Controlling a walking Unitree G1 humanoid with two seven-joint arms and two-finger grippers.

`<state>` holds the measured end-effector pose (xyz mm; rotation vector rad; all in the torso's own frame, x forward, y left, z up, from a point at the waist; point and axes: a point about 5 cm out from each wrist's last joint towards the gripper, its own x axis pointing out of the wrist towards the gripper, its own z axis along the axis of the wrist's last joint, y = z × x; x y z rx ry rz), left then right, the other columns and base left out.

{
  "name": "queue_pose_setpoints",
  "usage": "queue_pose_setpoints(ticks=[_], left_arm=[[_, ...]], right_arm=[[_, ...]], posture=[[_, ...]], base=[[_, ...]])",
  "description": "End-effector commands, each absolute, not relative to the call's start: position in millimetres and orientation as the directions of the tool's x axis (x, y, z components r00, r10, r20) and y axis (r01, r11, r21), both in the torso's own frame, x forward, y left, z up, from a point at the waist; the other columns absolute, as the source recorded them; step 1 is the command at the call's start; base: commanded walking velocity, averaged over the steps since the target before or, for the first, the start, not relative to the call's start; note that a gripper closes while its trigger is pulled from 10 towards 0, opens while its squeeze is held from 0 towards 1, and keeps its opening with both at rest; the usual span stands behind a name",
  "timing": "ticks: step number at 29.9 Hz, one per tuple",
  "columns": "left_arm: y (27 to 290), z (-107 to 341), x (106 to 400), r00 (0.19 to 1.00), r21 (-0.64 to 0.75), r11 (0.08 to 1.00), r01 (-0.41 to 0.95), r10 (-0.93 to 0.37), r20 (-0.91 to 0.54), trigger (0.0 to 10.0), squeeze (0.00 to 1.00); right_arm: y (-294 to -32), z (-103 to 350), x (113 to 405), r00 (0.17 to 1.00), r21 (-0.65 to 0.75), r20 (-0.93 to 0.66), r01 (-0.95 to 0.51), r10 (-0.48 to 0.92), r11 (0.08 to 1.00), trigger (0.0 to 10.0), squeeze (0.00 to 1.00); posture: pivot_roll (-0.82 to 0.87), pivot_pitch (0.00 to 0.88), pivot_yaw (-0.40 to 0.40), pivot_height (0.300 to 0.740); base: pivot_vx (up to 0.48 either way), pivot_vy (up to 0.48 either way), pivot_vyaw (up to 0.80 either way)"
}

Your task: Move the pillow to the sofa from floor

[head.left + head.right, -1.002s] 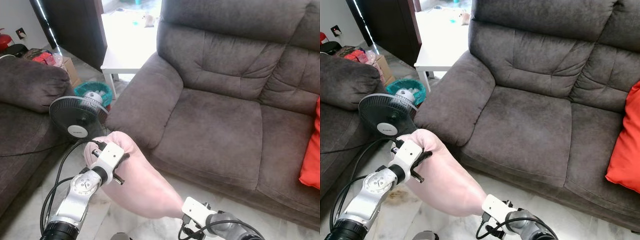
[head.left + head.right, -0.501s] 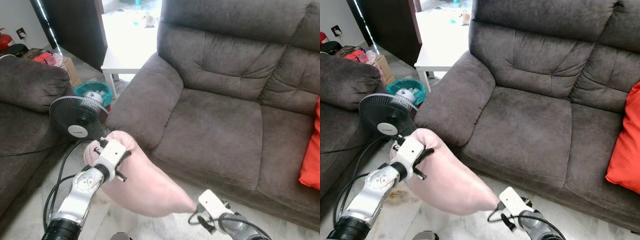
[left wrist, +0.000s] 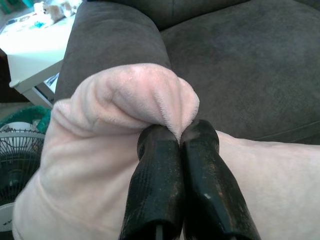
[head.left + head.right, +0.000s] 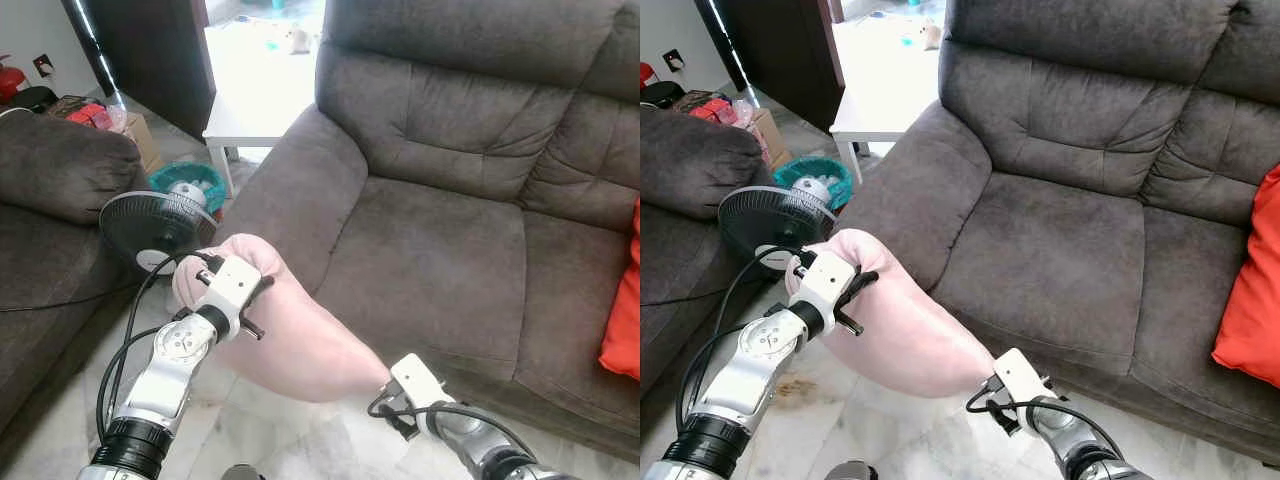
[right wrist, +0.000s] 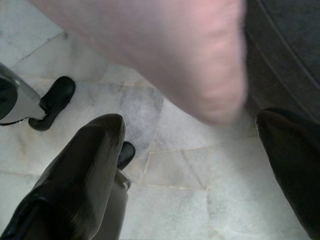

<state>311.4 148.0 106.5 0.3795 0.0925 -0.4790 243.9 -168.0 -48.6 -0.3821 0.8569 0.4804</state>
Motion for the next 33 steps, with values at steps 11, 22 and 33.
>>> queue_pose_setpoints(ticks=[11, 22, 33], left_arm=[[137, 136, 319, 0.874, 0.35, 0.809, 0.473, -0.481, -0.069, 10.0, 0.0], [135, 142, 321, 0.875, 0.351, 0.812, 0.467, -0.482, -0.048, 10.0, 0.0], [127, 146, 320, 0.846, 0.334, 0.79, 0.513, -0.532, -0.042, 10.0, 0.0]], right_arm=[[-158, -49, 244, 0.637, -0.106, -0.73, -0.465, 0.249, 0.879, 10.0, 0.0], [-152, -48, 244, 0.584, -0.037, -0.75, -0.507, 0.312, 0.861, 10.0, 0.0], [-134, -35, 265, 0.639, -0.04, -0.707, -0.466, 0.305, 0.884, 10.0, 0.0]], posture=[[0.22, 0.078, -0.051, 0.74], [0.23, 0.078, -0.058, 0.74], [0.24, 0.081, -0.056, 0.74]], base=[[0.0, 0.0, 0.0], [0.0, 0.0, 0.0], [0.0, 0.0, 0.0]])
